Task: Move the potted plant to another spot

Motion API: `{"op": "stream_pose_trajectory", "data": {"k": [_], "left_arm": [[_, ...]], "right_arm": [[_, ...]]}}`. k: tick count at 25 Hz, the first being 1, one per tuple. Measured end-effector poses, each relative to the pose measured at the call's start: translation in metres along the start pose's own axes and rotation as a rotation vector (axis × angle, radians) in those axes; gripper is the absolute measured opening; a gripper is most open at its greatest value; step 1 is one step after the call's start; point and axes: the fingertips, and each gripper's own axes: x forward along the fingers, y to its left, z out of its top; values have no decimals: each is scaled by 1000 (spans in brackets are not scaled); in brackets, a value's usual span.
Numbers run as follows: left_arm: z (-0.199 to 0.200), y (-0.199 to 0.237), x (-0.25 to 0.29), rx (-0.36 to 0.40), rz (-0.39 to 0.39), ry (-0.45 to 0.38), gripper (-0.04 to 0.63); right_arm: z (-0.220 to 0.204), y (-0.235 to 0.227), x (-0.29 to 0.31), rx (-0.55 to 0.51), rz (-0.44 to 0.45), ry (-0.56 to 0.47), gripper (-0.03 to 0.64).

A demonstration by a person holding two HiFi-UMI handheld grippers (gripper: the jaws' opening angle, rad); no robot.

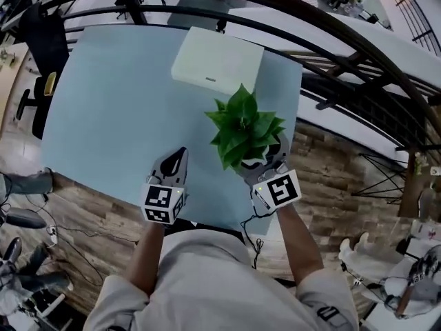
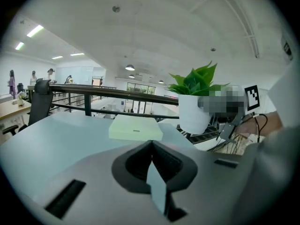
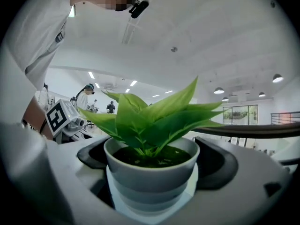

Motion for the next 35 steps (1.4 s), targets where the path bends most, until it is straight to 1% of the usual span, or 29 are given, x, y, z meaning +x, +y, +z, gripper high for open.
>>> {"op": "stream_pose_trajectory", "data": {"k": [4, 7, 10, 17, 20, 25, 28, 35], "left_arm": [[-15, -2, -1, -22, 53, 17, 12], [-29, 8, -8, -39, 88, 38, 12], [-40, 14, -9, -49, 105, 60, 12], [-65, 0, 8, -81, 110, 122, 12], [-80, -1, 10, -99, 108, 153, 12], [-105, -10, 13, -151, 96, 199, 12], [-111, -13, 16, -147, 86, 215, 12], [-117, -11, 22, -138, 80, 238, 12]], "right_arm": [[-20, -8, 5, 15, 44, 3, 549], [-41, -1, 18, 37, 75, 18, 549], [-59, 4, 26, 48, 98, 38, 549], [-104, 9, 34, 83, 152, 96, 549], [-120, 19, 40, 106, 157, 121, 549], [-155, 25, 46, 135, 156, 182, 549], [-166, 27, 46, 129, 147, 211, 549], [-179, 32, 46, 125, 140, 229, 549]]}}
